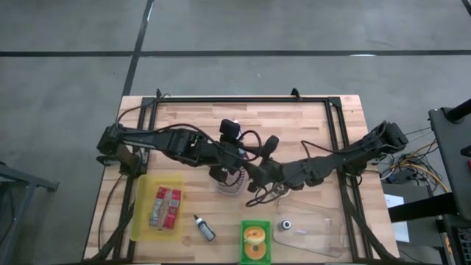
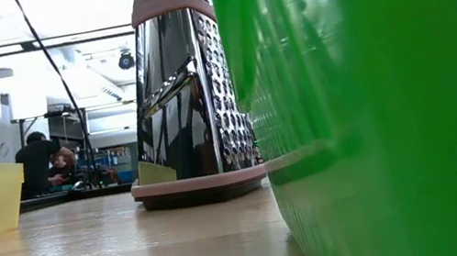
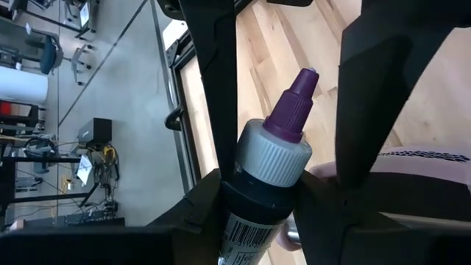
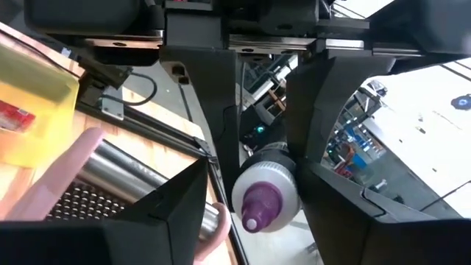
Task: Pick & Place Food Item
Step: Put the violet food coloring bottle into the transparent bin
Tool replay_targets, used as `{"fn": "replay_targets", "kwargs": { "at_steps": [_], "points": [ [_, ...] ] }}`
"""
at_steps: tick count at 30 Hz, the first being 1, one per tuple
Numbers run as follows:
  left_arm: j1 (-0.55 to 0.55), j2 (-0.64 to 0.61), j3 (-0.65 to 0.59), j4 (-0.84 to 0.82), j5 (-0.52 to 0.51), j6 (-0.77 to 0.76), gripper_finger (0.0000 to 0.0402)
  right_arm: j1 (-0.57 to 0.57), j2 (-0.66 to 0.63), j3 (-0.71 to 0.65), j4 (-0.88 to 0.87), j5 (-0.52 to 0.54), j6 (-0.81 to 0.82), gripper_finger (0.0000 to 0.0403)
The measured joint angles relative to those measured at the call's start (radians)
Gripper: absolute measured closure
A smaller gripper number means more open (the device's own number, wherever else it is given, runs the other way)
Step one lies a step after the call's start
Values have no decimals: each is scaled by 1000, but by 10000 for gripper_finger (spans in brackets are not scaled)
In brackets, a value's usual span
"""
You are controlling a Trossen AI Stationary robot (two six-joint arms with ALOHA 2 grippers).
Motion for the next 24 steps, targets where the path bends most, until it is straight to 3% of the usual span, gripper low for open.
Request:
{"fn": "replay_targets", "kwargs": {
  "at_steps": [13, 24],
  "points": [
    [1, 2, -1, -6, 9, 0, 275, 8, -2, 3, -36, 33, 4, 299],
    [1, 2, -1, -4, 6, 0, 275, 11, -2, 11, -40, 43, -16, 299]
  ]
}}
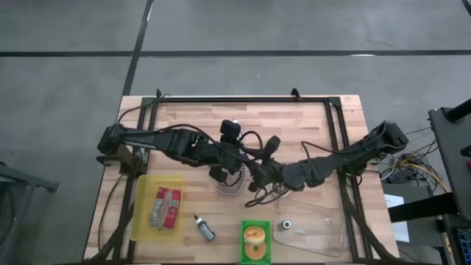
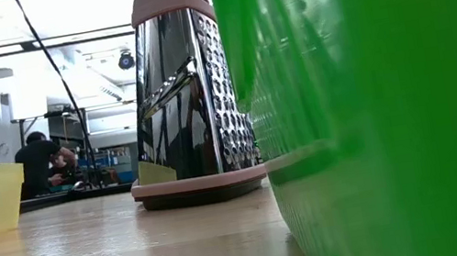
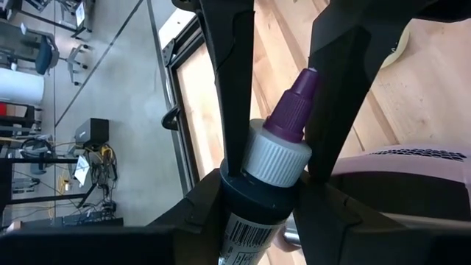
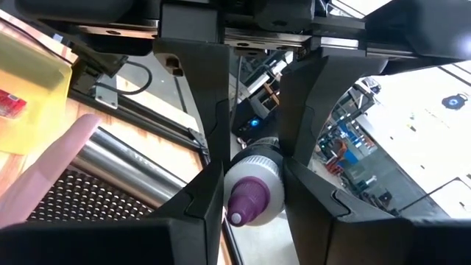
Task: Pick & Place Food Item
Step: Put the violet food coloring bottle into the transparent bin
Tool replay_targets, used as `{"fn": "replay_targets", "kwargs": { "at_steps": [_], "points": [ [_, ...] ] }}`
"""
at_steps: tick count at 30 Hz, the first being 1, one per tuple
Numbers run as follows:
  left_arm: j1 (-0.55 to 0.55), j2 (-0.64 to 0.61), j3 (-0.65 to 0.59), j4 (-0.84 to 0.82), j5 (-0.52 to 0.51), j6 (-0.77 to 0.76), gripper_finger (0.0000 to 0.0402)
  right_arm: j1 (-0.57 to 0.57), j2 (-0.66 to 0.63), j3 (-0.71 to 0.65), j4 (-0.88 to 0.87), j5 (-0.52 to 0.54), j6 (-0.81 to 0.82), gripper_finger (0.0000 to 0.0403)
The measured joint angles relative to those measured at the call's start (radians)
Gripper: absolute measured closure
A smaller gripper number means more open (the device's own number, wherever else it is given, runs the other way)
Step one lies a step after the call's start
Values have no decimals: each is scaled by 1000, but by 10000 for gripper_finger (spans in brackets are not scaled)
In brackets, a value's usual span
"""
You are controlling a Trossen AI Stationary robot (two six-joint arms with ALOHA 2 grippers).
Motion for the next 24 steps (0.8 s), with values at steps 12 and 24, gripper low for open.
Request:
{"fn": "replay_targets", "kwargs": {
  "at_steps": [12, 24],
  "points": [
    [0, 0, 0, 3, 12, 0, 275, 2, 0, -1, 1, 14, -6, 299],
    [-4, -8, 3, -36, 15, 0, 160, 1, 3, -4, -7, 24, -10, 299]
  ]
}}
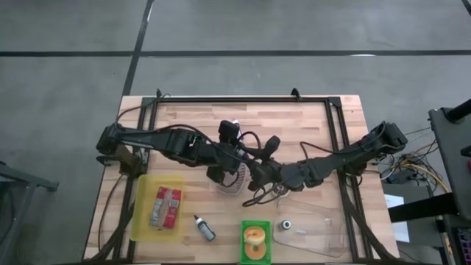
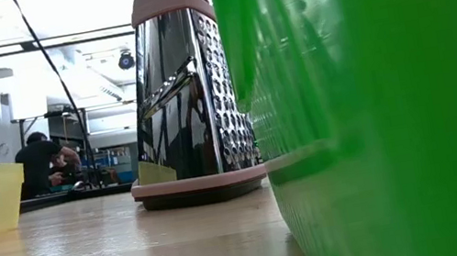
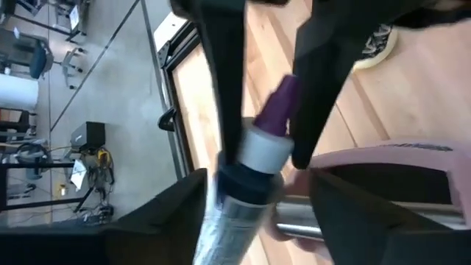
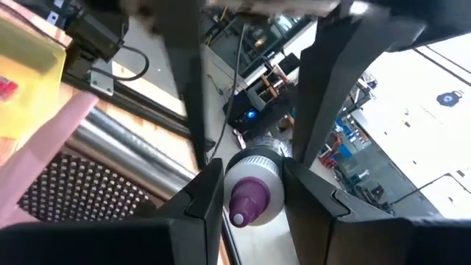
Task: Pick & Place Food Item
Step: Put the violet food coloring bottle into the transparent bin
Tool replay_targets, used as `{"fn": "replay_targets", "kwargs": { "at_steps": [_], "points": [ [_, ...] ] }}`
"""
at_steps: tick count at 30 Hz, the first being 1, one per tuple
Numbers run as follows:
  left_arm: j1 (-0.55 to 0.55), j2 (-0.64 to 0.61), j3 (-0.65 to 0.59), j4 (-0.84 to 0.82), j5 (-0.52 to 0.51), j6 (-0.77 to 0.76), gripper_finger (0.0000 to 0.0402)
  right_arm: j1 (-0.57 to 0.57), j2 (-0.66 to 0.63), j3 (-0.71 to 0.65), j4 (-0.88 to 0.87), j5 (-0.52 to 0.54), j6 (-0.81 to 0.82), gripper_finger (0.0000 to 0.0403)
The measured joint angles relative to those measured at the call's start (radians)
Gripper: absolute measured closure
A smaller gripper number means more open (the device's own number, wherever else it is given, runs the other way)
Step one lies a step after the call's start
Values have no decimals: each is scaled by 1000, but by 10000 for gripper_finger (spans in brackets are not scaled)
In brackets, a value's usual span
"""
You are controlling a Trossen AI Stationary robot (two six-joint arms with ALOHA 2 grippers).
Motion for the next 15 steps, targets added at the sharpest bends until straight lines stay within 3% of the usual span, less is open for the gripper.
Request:
{"fn": "replay_targets", "kwargs": {
  "at_steps": [5, 15],
  "points": [
    [0, -10, 0, -61, -5, -5, 130, 0, 0, 0, 0, 16, -4, 299],
    [0, -143, -1, -106, -75, -86, 129, 3, -1, 0, 0, 46, -4, 300]
  ]
}}
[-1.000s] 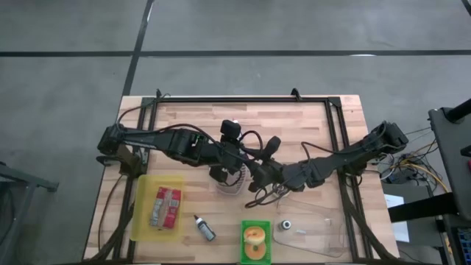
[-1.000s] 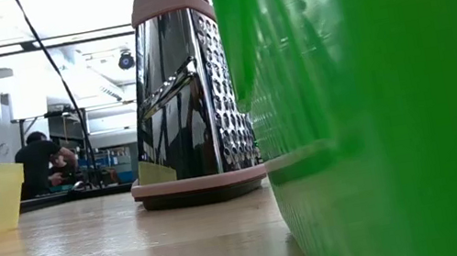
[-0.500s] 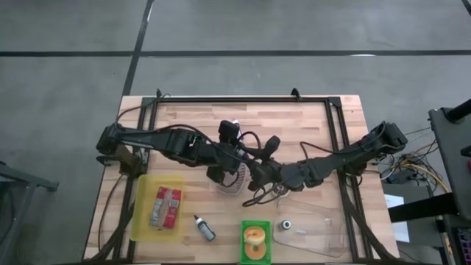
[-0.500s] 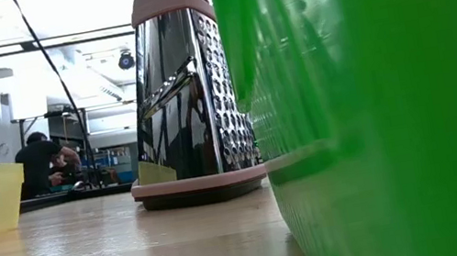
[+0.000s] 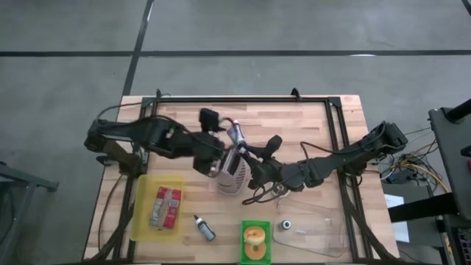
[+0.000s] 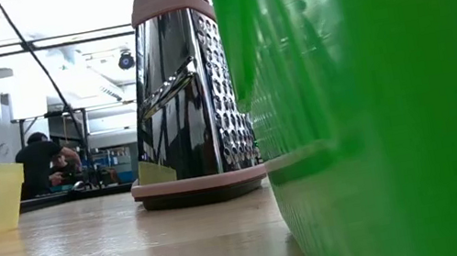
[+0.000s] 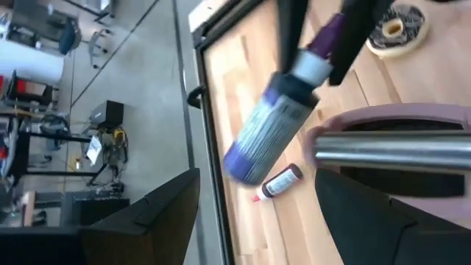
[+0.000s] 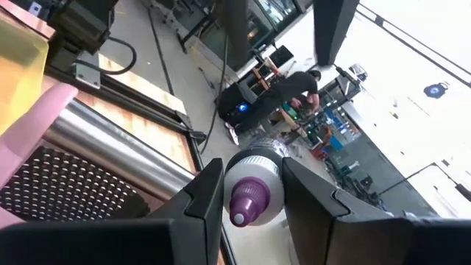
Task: Pick & Place Food Item
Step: Put the violet food coloring bottle into the transparent bin
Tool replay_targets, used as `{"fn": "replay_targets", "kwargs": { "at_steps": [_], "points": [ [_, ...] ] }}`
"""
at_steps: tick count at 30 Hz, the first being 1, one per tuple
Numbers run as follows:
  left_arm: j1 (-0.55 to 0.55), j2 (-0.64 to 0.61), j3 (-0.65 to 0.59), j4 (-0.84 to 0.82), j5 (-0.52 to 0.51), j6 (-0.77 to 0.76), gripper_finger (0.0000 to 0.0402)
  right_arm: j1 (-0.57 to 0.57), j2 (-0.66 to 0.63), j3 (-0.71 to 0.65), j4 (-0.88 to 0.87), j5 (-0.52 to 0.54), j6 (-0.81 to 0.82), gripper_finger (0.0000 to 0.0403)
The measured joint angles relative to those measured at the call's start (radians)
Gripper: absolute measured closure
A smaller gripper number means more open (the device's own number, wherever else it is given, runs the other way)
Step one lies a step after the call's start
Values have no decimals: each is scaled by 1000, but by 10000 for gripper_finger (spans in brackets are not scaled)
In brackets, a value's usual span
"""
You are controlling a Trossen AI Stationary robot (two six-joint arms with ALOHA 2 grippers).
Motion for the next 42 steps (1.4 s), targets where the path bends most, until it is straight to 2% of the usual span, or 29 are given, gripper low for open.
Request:
{"fn": "replay_targets", "kwargs": {
  "at_steps": [6, 12, 16, 19, 23, 27, 31, 36, 42],
  "points": [
    [-20, -105, -11, -54, 27, -141, 129, 25, -3, 0, -19, 73, -8, 300],
    [-79, -193, -176, -38, 21, -219, 129, 76, -32, 2, -118, 182, 35, 300],
    [-114, -249, -334, 22, 14, -282, 129, 130, -56, 45, -340, 264, 172, 300],
    [-143, -294, -458, 111, -2, -308, 129, 171, -62, 128, -620, 281, 383, 300],
    [-172, -367, -620, 280, -25, -321, 129, 212, -64, 260, -1044, 198, 775, 300],
    [-194, -438, -755, 433, -32, -331, 129, 255, -55, 348, -1315, 122, 1053, 300],
    [-208, -491, -853, 545, -42, -333, 129, 275, -56, 403, -1391, -36, 1196, 300],
    [-215, -526, -908, 590, -65, -330, 129, 291, -50, 466, -1459, -203, 1293, 300],
    [-216, -530, -939, 634, -67, -321, 129, 300, -7, 574, -1692, -350, 1483, 300]
  ]
}}
